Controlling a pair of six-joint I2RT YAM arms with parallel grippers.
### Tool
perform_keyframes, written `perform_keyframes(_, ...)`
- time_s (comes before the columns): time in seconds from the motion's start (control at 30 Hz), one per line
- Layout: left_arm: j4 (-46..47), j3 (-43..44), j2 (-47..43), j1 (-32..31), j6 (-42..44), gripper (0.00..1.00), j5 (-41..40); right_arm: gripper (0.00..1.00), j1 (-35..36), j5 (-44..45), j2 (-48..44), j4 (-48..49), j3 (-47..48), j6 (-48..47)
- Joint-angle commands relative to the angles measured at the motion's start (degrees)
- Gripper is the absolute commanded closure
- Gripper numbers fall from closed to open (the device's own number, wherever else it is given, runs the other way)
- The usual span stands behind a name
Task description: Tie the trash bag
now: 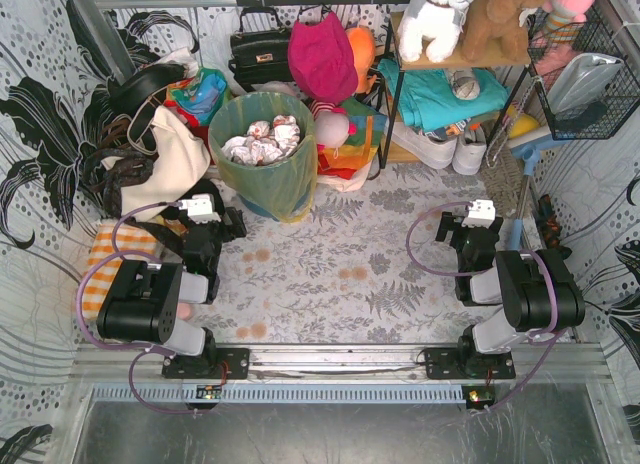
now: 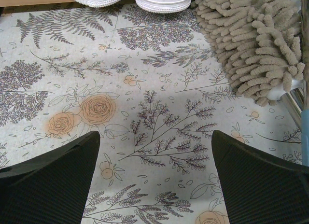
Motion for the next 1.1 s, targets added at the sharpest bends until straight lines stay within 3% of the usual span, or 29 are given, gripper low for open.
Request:
perform_keyframes(0.0,2.7,1.1,0.0,0.3,0.3,0.02,0.3,0.03,-0.3,0.1,0.2,2.3,0.8,-0.1)
perform_keyframes(0.5,1.2,1.2,-1.6,0.3,1.0,0.02,1.0,0.03,-0.3,0.4,0.2,2.5,0.8,-0.4)
perform_keyframes(0.57,1.0,0.1,-4.1,0.3,-0.6,0.02,-2.2,0.03,-0.3,0.3,-0.5,1.5,1.0,-0.6)
perform_keyframes(0.7,-0.8,-1.4,-9.8,0.3,-2.7,0.02,-8.7,0.03,-0.3,-1.0,-5.9,-7.4,3.1,-0.9)
perform_keyframes(0.93,-19.0,4.0,-21.2,-0.8,-8.4,0.02,-16.8,0.03,-0.3,-0.7,-16.5,-25.7,9.1,2.1)
perform_keyframes(1.07,-32.8,9.4,-27.7,-0.9,-13.8,0.02,-19.3,0.03,-0.3,-5.2,-21.9,-40.7,14.4,7.8)
